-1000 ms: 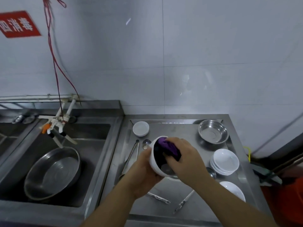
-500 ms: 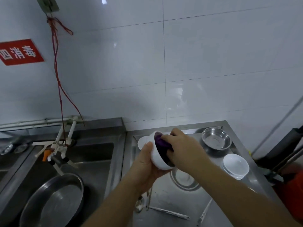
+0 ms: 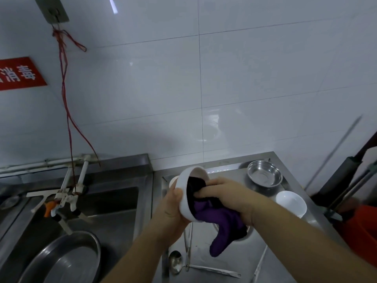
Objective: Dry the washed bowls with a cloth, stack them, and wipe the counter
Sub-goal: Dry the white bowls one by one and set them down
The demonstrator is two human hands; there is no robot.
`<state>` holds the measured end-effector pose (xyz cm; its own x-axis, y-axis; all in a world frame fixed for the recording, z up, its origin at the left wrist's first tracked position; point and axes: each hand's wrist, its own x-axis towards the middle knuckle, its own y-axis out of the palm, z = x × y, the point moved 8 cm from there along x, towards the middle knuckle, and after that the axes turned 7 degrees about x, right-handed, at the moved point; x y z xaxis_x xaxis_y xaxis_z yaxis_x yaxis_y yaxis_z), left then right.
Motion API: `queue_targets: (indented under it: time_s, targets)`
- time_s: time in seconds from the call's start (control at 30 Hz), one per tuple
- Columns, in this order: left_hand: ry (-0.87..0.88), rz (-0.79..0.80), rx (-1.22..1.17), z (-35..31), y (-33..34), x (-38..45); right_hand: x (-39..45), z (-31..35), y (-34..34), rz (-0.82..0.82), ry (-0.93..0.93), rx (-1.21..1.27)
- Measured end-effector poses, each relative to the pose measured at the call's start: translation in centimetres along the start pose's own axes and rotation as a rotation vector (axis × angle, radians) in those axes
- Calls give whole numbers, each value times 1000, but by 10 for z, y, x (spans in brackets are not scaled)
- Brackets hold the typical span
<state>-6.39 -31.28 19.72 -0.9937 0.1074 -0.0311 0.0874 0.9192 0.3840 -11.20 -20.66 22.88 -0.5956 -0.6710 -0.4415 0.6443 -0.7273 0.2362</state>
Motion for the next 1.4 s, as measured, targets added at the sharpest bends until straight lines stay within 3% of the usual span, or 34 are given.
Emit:
queue_targets:
  time_s: [0.13, 0.2, 0.27, 0.37, 0.47, 0.53, 0.67, 0.8, 0.97, 1.03, 1.2, 1.3, 1.4]
  targets:
    - [21, 5, -60, 3, 13, 5, 5, -5, -7, -201, -107, 308]
    - [20, -73, -65, 10, 16, 8, 6, -1, -15, -329, -182, 311]
    - [41, -143, -61, 12, 19, 11, 2, 13, -27, -458, -304, 25]
    - [21, -213, -23, 12, 16, 15, -8, 42, -29, -559, -543, -656]
    - [-13, -276, 35, 12, 6, 19, -2, 42, -26, -448, -511, -1018]
    - [-13, -283, 89, 10, 4, 20, 2, 36, -30, -364, -431, -1071]
    - [12, -273, 156, 10, 4, 22, 0, 20, -42, -204, -262, -722]
    - [52, -228, 235, 7, 4, 23, -3, -8, -36, -70, -62, -19]
    - [48, -192, 448, 13, 5, 21, -1, -36, -36, -173, 147, 490]
    - [51, -174, 596, 10, 4, 21, 2, -39, -37, -175, 151, 660]
    - [-11, -115, 855, 2, 2, 23, 4, -41, -40, -76, 101, 672]
    - [-18, -111, 892, -4, 8, 25, 5, -39, -38, -21, 51, 688]
    - [-190, -369, 531, 9, -8, 27, 11, -38, -51, -79, -13, 673]
